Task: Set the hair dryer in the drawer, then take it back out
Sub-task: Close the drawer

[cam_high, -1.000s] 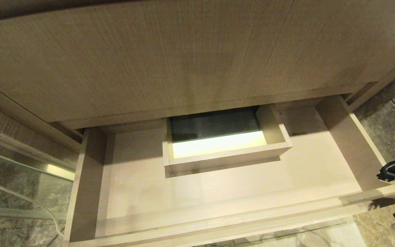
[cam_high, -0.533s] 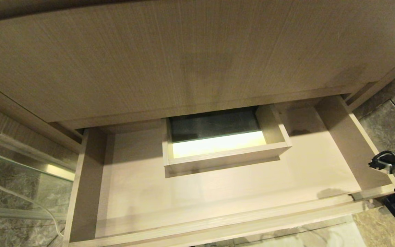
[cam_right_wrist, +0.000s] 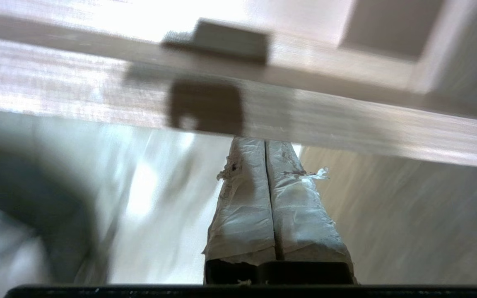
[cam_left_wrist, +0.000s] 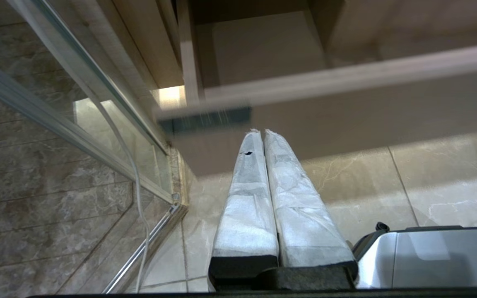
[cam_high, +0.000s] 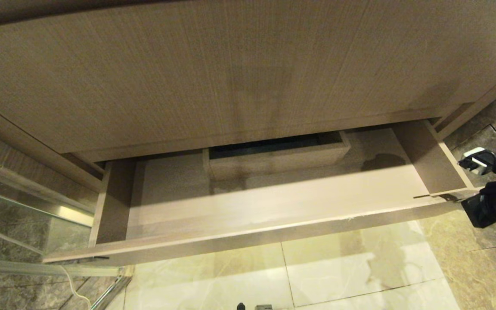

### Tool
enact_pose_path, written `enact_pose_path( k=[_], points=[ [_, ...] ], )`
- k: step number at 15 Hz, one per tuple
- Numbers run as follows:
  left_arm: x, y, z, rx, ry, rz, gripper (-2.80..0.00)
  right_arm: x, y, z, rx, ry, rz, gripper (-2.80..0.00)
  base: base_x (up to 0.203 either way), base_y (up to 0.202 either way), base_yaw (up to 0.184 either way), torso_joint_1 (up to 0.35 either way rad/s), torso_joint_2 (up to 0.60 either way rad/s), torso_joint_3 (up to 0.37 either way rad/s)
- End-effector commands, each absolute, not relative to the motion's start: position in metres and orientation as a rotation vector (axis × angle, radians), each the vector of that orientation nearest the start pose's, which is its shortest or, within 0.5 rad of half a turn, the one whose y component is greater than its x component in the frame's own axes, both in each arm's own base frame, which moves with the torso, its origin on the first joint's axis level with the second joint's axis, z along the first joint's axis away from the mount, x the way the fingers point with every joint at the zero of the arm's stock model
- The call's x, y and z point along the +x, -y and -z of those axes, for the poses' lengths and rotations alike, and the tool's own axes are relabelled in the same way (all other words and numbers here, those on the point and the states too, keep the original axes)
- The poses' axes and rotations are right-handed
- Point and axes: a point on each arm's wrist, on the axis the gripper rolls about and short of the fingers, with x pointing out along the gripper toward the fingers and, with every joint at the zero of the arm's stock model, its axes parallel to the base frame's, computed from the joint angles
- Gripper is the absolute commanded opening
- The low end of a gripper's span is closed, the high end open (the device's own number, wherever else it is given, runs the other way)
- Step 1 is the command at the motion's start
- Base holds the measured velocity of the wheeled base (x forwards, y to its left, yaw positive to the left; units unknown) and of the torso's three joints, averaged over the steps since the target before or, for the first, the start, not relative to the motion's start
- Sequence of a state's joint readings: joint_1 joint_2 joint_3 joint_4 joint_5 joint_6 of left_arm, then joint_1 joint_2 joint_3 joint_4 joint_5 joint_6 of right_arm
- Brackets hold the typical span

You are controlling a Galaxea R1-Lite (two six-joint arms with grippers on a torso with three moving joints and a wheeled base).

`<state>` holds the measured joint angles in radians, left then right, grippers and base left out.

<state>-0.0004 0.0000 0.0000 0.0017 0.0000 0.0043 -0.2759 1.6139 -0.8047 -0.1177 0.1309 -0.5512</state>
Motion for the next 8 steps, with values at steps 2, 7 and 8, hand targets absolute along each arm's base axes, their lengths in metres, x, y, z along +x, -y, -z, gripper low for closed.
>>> enact_pose_path(
  k=[2, 7, 8],
  points=[
    [-0.023, 0.000, -0.075, 0.005, -0.002, 0.000, -2.80, 0.274, 0.064, -0.175, -0.432, -0.528, -0.036, -2.80, 0.000, 0.000, 0.000, 0.000, 0.00, 0.000],
    [-0.023, 0.000, -0.075, 0.005, -0.002, 0.000, -2.80, 0.227, 0.046, -0.184, -0.436, -0.505, -0.056, -2.80, 0.000, 0.000, 0.000, 0.000, 0.00, 0.000],
    [-0.023, 0.000, -0.075, 0.005, -0.003, 0.000, -2.80, 0.219, 0.041, -0.186, -0.443, -0.477, -0.057, -2.80, 0.000, 0.000, 0.000, 0.000, 0.00, 0.000]
  ],
)
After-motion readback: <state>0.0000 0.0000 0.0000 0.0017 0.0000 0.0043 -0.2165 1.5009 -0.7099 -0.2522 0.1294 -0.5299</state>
